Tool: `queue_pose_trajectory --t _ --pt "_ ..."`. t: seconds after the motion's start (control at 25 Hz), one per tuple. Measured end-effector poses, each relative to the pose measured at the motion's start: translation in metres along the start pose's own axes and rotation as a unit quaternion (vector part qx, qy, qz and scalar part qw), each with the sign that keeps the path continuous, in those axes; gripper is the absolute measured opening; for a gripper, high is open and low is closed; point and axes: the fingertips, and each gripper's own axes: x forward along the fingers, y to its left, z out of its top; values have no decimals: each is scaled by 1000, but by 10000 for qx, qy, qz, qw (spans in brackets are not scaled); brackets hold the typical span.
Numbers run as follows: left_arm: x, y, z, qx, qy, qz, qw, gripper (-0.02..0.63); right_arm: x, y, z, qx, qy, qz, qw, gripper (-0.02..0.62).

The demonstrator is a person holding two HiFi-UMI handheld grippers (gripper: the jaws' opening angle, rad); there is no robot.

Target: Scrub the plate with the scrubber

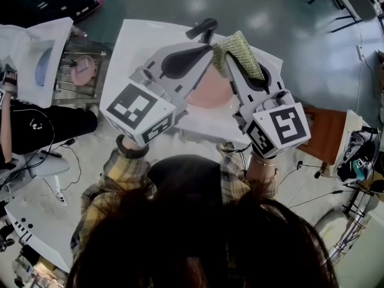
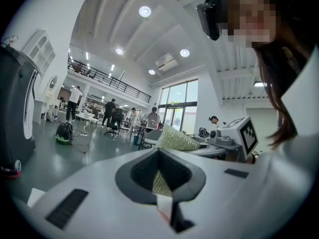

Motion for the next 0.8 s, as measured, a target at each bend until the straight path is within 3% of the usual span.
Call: queue_pose_trajectory --t 0.32,0.52,0.8 --pt "3 0 0 42 -44 -1 10000 14 -1 -4 -4 -28 20 -16 10000 71" --pt "9 -10 -1 303 6 -111 9995 14 -6 -6 -4 -86 14 -10 10000 71" --pt "13 -18 8 345 -269 -332 9985 14 -25 -19 0 -88 -36 -214 9997 71"
